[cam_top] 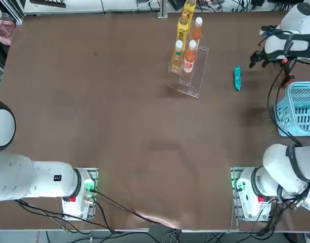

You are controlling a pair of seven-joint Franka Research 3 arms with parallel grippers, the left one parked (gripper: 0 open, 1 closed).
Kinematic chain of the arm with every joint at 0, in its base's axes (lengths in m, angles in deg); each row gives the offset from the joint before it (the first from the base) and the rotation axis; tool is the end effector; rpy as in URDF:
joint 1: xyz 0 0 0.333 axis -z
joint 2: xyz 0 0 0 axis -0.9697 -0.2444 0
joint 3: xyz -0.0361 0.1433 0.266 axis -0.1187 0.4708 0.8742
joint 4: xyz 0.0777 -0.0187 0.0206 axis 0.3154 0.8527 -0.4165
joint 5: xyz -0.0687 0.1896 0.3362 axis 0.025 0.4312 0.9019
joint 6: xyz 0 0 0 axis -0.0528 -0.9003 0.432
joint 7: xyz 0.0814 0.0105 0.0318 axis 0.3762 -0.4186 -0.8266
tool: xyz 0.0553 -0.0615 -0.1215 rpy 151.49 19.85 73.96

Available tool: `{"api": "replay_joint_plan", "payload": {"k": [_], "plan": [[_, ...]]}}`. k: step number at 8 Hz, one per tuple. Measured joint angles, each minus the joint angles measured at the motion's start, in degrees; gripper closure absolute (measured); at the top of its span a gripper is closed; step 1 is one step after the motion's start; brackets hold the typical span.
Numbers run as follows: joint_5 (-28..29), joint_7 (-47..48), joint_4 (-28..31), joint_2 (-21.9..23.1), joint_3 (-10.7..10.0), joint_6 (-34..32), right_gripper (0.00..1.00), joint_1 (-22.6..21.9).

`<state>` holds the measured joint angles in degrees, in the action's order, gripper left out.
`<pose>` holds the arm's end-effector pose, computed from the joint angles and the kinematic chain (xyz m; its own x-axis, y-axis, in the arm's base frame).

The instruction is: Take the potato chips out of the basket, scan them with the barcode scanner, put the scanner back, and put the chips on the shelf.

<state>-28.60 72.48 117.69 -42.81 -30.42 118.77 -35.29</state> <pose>0.5462 -0.1162 0.2404 0.9970 0.0336 0.0696 0.0305 -0.9985 0.0454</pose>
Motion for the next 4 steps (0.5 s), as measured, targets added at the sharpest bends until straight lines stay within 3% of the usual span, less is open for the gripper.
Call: {"api": "replay_joint_plan", "payload": {"k": [4], "plan": [[-4.29,-9.83,-6.10,-4.64,-1.49,0.03,0.00,7.47]]}}
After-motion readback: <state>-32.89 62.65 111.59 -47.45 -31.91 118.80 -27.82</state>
